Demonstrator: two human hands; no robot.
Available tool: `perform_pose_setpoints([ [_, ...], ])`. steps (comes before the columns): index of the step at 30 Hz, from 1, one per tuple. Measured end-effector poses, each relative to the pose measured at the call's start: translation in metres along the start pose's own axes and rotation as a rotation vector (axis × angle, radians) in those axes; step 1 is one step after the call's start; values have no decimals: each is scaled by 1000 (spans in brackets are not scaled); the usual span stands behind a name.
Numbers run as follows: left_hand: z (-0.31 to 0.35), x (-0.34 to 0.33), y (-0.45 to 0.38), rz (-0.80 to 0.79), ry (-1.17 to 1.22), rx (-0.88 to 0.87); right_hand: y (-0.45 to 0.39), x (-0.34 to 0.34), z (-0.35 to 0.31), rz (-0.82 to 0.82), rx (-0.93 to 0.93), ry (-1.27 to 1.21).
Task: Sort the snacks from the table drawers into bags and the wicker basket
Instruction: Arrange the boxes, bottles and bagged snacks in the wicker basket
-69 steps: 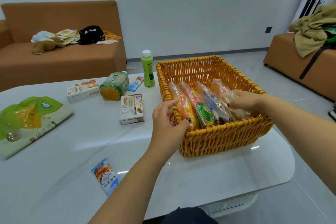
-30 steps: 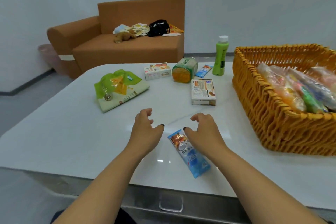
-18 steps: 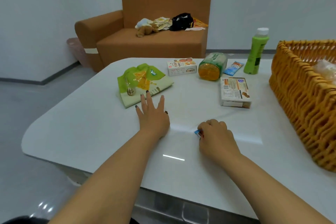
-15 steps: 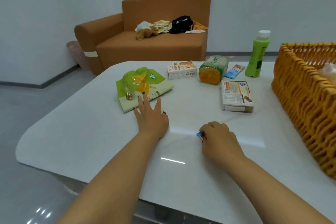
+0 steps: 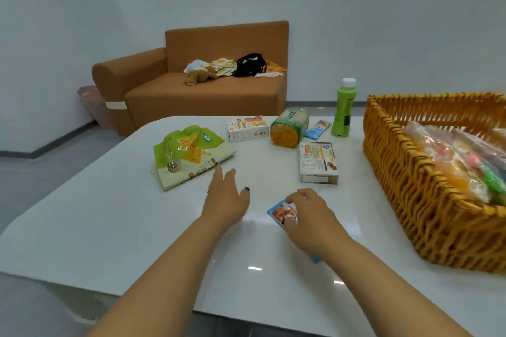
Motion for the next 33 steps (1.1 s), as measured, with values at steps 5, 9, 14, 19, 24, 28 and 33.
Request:
perform_pose_setpoints([
  [5,25,-22,56,-149,54,-108,32,2,10,14,-21,-4],
  [9,26,-33,67,-178,105,-133,42,-1,26,23,-43,29],
  [14,28,-44,31,-150,73,-144,22,4,56,81,-36,-40],
  [19,46,-53,-8,-128,107,-180,-22,15,70,95,-7,-107],
  [24,25,-54,-26,-28,291,-153,-44,8,77,83,62,26],
  [28,15,-60,-35,38,282,-120,-48,-6,79,-48,14,104],
  [33,28,-77,-29,-67,86,-179,-49,-10,85,22,-18,181],
])
Point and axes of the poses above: each hand's wrist, its own y-axis away from the middle knuckle, its own x-axis out of the back of the hand, z = x × y, the point moved 9 cm from there along -y, towards the middle knuckle, and after that the axes turned 7 degrees about -z, right-handed, at the moved point
